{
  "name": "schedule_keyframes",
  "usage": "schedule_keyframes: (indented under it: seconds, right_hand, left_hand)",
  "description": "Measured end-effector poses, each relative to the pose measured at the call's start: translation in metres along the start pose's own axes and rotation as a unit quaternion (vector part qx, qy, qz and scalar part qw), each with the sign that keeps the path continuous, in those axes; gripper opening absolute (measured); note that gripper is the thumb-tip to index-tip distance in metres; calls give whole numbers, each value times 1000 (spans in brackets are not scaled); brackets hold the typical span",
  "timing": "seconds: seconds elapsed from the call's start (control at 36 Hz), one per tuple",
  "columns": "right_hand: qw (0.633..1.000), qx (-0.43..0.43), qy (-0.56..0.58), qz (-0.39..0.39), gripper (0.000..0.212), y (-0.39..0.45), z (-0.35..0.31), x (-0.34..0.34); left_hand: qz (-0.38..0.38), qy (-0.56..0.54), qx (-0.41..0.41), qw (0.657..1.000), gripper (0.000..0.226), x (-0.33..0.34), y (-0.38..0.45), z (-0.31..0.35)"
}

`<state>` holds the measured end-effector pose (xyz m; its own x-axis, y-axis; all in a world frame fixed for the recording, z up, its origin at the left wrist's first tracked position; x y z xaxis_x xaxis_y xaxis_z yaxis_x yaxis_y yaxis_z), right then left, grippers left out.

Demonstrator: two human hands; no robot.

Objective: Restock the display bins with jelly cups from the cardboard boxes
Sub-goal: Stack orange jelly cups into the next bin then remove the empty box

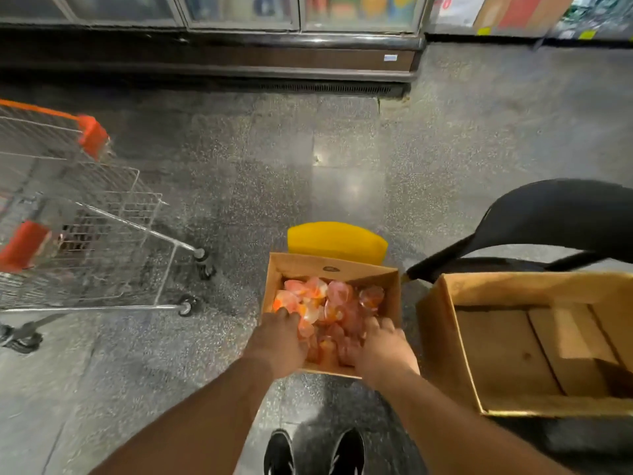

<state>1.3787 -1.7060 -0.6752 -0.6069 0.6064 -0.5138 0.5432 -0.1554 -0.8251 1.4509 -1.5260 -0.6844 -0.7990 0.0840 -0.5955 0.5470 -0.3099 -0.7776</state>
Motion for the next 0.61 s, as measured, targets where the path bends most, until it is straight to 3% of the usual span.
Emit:
schedule_keyframes:
  seconds: [0.17, 0.31, 0.44, 0.53, 0.61]
  right_hand:
    - [999, 10, -32, -25, 52, 106, 11, 36]
    - [995, -4, -92, -36, 58, 177, 1, 59]
    - [998, -13, -54, -42, 73, 229, -9, 72]
    - [998, -16, -45, -34, 80, 245, -12, 74]
    - [997, -11, -31, -69, 74, 253, -9, 83]
  left_hand:
    - [4, 56, -13, 998, 75, 27, 112, -22]
    - [-46, 35, -19, 998, 88, 58, 184, -36]
    - [-48, 50, -43, 997, 97, 82, 225, -45]
    - [-42, 106, -49, 992, 87, 93, 232, -48]
    - [-23, 132, -48, 990, 69, 87, 234, -52]
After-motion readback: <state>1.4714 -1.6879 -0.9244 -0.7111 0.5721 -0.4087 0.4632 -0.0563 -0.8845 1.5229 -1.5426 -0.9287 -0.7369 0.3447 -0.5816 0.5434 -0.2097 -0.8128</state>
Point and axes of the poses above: each hand's wrist, its own y-axis towards the middle knuckle, its own x-axis out of the palm, z = x × y, the point moved 10 cm from there along y, towards the middle knuckle, and after that the axes turned 14 degrees about -z, right-handed, at the moved point
